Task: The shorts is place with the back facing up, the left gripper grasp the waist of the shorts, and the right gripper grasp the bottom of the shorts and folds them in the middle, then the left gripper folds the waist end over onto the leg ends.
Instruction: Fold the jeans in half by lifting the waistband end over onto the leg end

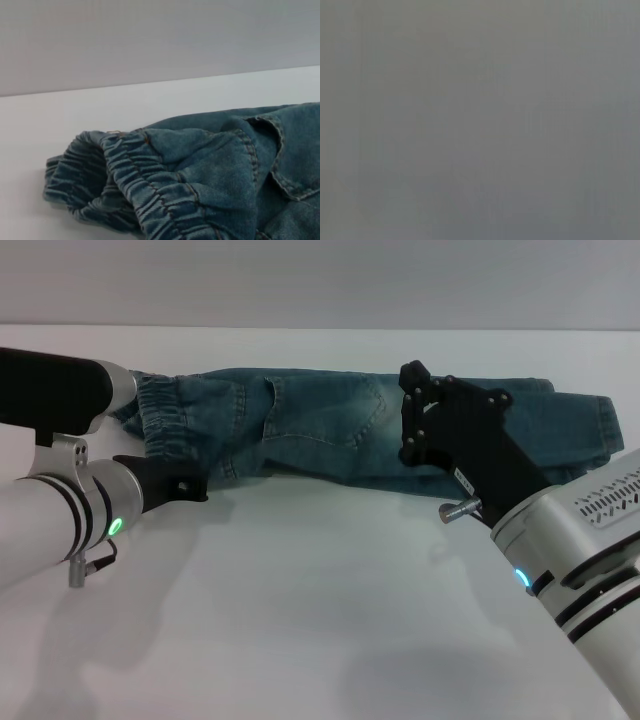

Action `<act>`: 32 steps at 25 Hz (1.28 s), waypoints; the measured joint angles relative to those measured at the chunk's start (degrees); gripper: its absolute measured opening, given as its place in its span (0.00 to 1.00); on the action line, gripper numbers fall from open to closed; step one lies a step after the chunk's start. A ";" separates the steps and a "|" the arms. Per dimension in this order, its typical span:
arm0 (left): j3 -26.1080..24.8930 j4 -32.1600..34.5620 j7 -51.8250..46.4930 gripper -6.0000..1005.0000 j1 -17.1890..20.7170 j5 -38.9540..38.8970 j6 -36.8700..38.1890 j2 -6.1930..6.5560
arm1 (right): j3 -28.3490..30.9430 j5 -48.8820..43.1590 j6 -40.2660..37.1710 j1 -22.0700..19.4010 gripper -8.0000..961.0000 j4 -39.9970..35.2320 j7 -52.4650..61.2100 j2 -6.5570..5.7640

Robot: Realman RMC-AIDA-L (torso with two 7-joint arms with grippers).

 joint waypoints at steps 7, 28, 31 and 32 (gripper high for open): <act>0.08 1.07 0.55 0.02 -1.70 -0.03 0.46 0.24 | 0.17 0.00 0.00 -0.03 0.01 -0.20 0.00 0.18; -8.28 7.23 5.46 0.35 -9.43 -0.21 3.10 0.34 | 0.95 0.34 0.00 -0.57 0.01 -0.58 -0.01 0.46; -11.86 9.08 7.62 0.54 -12.44 -0.25 0.81 0.40 | 1.89 0.52 0.00 -0.89 0.01 -1.07 0.03 0.51; -12.22 9.17 7.77 0.61 -12.73 -0.27 0.54 0.40 | 2.03 0.56 0.00 -1.13 0.01 -1.11 0.06 0.53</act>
